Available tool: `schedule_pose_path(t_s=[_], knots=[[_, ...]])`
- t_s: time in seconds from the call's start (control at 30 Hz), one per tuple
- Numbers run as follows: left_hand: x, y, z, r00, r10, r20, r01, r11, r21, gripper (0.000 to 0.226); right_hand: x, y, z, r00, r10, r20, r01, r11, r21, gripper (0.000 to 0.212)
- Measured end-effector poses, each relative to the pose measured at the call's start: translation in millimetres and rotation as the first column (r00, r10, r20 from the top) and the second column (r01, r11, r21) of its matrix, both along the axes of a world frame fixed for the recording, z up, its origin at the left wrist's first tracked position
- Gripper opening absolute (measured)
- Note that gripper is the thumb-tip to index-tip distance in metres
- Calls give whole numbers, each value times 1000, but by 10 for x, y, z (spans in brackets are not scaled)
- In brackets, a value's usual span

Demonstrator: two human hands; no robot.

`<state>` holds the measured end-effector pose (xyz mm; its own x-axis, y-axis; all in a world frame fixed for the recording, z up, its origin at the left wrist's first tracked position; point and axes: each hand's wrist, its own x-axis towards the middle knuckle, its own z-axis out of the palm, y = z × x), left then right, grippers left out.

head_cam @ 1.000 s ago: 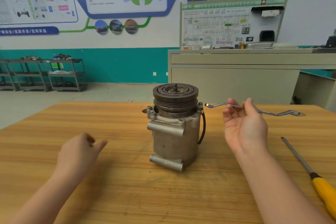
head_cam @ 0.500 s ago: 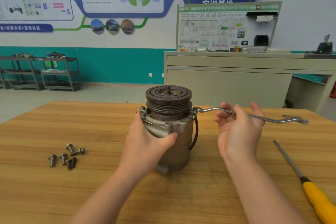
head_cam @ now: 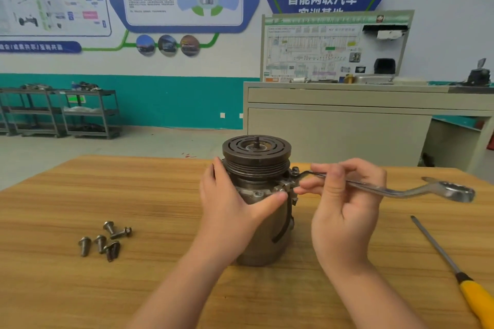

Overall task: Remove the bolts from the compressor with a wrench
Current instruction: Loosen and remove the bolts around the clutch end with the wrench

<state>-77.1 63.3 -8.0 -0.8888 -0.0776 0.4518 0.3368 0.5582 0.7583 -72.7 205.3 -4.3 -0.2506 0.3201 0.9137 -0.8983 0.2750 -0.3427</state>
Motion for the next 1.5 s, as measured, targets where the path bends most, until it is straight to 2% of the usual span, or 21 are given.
schedule_pose_path(t_s=[0.07, 0.13, 0.2, 0.27, 0.37, 0.47, 0.53, 0.57, 0.63, 0.7, 0.73, 0.8, 0.87, 0.9, 0.93, 1.0, 1.1, 1.17, 1.23, 1.3, 1.5], knots=[[-42, 69, -38, 994, 95, -59, -93, 995, 36, 113, -13, -15, -34, 999, -38, -16, 38, 999, 39, 13], [-82, 49, -91, 987, 116, -107, -115, 993, 13, 100, -29, -30, -67, 997, -70, -20, 70, 996, 48, 11], [-103, 34, -116, 983, 126, -136, -130, 991, -23, 97, -41, -45, -83, 995, -104, -10, 104, 994, 32, 5], [-120, 0, -112, 981, 110, -161, -120, 991, -53, 97, -41, -88, -84, 986, -164, -17, 164, 986, 13, 18], [-173, -188, -78, 983, -28, -179, 22, 999, -36, 77, 35, -249, -61, 943, -314, -110, 326, 939, 111, 21], [-260, -417, -56, 972, -201, -120, 208, 977, 44, 86, 131, -510, -97, 855, -458, -244, 515, 810, 280, 19], [-304, -518, -76, 956, -276, -104, 285, 955, 87, 89, 188, -616, -123, 858, -461, -228, 512, 810, 287, 19], [-310, -543, -87, 948, -301, -101, 311, 945, 103, 89, 212, -625, -135, 895, -412, -174, 443, 869, 222, 18], [-300, -548, -98, 941, -322, -102, 334, 934, 129, 87, 259, -553, -98, 981, -191, -24, 189, 980, -67, 11], [-278, -536, -93, 946, -309, -94, 321, 935, 150, 82, 252, -416, -11, 986, 90, 138, -26, 913, -407, 14], [-268, -532, -91, 948, -306, -87, 316, 934, 167, 78, 205, -326, 36, 945, 249, 211, -97, 831, -548, 17], [-229, -516, -76, 951, -294, -92, 306, 936, 174, 74, 64, -129, 138, 784, 551, 284, -206, 664, -719, 21], [-191, -494, -82, 951, -279, -135, 297, 944, 141, 75, -67, 28, 244, 601, 727, 331, -289, 584, -759, 15], [-171, -477, -90, 949, -271, -159, 291, 949, 123, 77, -96, 87, 286, 562, 759, 328, -321, 566, -759, 10], [-151, -455, -97, 949, -263, -176, 285, 952, 112, 84, -91, 126, 322, 569, 763, 308, -353, 564, -746, 7], [-120, -404, -93, 953, -239, -187, 263, 958, 114, 99, -1, 165, 363, 693, 671, 264, -385, 653, -652, 11], [-116, -352, -66, 959, -194, -207, 218, 971, 99, 86, 211, 111, 277, 908, 355, 224, -285, 913, -292, 14], [-126, -345, -72, 962, -166, -216, 191, 977, 100, 82, 299, 4, 183, 965, 200, 168, -191, 979, -72, 12], [-128, -338, -96, 962, -148, -229, 175, 979, 102, 80, 321, -89, 91, 992, 73, 102, -84, 990, 111, 16], [-128, -327, -118, 958, -145, -249, 176, 979, 107, 79, 314, -148, 51, 999, -20, 47, 9, 976, 219, 23], [-145, -343, -193, 962, -135, -239, 170, 976, 132, 100, 327, -246, 71, 986, -158, -53, 167, 949, 269, 46]])
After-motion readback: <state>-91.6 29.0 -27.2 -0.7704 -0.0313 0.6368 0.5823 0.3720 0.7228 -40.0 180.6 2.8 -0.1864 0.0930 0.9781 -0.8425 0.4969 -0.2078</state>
